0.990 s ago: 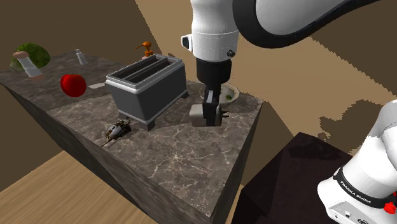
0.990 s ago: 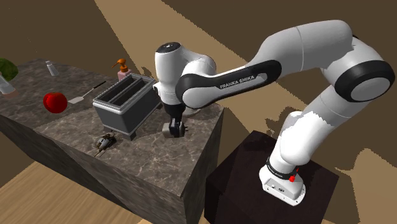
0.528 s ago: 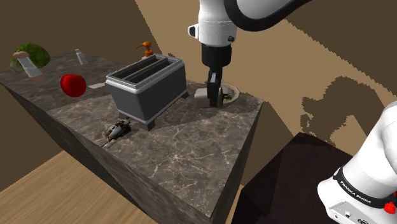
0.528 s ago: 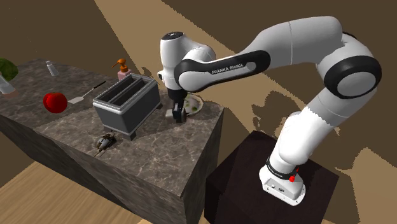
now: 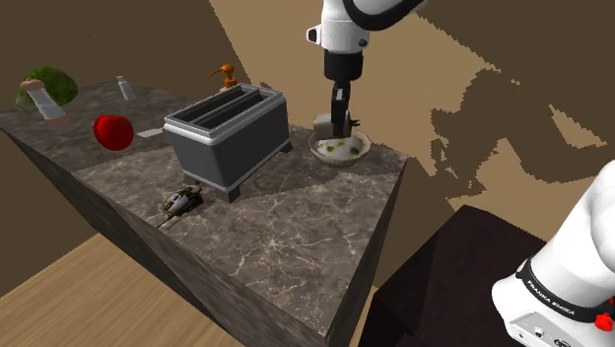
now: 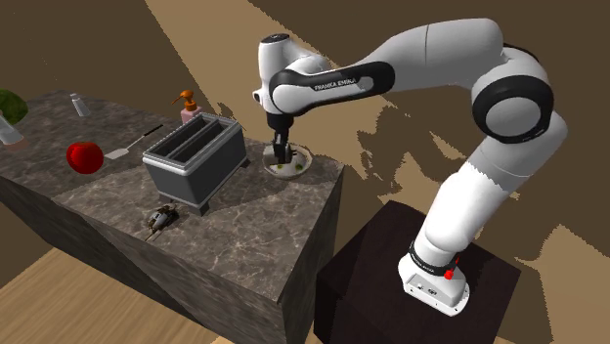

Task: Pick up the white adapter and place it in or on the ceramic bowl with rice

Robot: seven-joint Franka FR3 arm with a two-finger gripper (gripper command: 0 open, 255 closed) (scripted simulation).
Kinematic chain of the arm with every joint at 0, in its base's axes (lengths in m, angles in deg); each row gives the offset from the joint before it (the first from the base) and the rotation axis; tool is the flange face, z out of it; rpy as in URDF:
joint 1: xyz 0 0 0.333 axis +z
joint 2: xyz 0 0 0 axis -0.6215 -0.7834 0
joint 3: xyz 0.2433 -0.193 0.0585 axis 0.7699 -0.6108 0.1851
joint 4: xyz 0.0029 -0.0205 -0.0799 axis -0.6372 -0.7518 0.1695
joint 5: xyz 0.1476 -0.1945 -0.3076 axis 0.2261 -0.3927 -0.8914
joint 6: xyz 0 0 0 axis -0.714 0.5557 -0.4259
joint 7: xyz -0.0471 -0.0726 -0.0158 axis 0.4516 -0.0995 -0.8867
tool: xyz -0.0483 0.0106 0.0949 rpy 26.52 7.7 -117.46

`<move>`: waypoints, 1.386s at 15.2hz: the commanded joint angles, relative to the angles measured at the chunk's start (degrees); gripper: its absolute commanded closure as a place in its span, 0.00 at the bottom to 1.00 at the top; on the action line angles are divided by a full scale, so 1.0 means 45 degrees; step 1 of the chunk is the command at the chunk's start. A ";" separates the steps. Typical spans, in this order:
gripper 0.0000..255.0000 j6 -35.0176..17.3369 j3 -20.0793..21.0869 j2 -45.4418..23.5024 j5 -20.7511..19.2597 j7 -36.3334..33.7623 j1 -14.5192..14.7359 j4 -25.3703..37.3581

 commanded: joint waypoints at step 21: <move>1.00 -0.2023 -0.1294 -0.2634 -0.0444 0.2247 -0.1130 0.0608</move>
